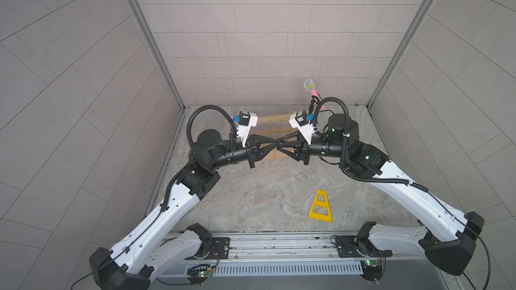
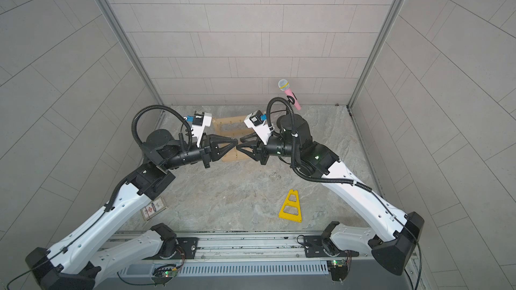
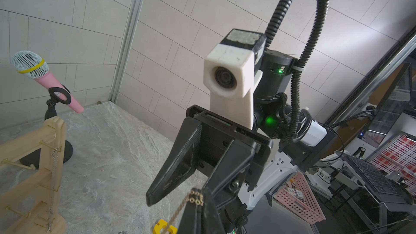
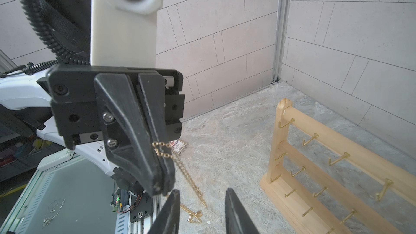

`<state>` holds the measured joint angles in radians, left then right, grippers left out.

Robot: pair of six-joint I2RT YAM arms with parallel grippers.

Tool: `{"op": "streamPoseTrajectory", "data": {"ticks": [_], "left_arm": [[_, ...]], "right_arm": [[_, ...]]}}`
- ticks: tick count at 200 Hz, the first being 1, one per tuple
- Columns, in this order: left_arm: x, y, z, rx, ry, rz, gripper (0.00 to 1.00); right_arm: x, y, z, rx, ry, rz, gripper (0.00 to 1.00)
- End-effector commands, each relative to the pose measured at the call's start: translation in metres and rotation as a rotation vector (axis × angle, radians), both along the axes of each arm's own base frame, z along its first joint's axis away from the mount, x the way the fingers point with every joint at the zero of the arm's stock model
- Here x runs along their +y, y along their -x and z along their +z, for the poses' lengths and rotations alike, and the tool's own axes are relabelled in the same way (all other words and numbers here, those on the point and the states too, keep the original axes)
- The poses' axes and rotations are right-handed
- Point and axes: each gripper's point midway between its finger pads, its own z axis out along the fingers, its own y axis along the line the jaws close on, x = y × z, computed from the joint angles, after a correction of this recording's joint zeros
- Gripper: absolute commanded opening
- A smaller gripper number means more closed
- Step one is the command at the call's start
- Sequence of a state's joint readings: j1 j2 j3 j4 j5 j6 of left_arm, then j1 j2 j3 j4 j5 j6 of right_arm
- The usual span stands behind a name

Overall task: Hang the necklace on the jewelry display stand
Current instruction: Pick up the necklace from the center of the board.

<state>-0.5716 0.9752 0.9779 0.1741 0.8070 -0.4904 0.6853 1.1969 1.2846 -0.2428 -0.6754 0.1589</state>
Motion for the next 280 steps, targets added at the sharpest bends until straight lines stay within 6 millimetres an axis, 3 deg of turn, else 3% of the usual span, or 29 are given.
{"op": "streamPoseTrajectory", "data": {"ticks": [1, 53, 95, 179, 238, 280], "left_arm": [[0.004, 0.005, 0.018, -0.062, 0.031, -0.002, 0.01], [0.004, 0.005, 0.018, -0.062, 0.031, -0.003, 0.01], [0.004, 0.006, 0.018, -0.062, 0.032, -0.002, 0.01], [0.003, 0.004, 0.017, -0.055, 0.03, -0.003, 0.01], [0.004, 0.003, 0.016, -0.053, 0.029, 0.007, 0.01], [0.004, 0.003, 0.016, -0.051, 0.028, 0.007, 0.01]], "right_arm": [[0.005, 0.003, 0.012, -0.031, -0.034, 0.032, 0.36], [0.007, 0.002, 0.013, -0.029, -0.038, 0.032, 0.35], [0.007, -0.005, 0.015, -0.029, -0.046, 0.003, 0.27], [0.008, -0.008, 0.016, -0.028, -0.051, -0.009, 0.22], [0.012, -0.01, 0.017, -0.018, -0.064, -0.003, 0.24], [0.017, -0.01, 0.015, -0.016, -0.069, 0.001, 0.34]]}}
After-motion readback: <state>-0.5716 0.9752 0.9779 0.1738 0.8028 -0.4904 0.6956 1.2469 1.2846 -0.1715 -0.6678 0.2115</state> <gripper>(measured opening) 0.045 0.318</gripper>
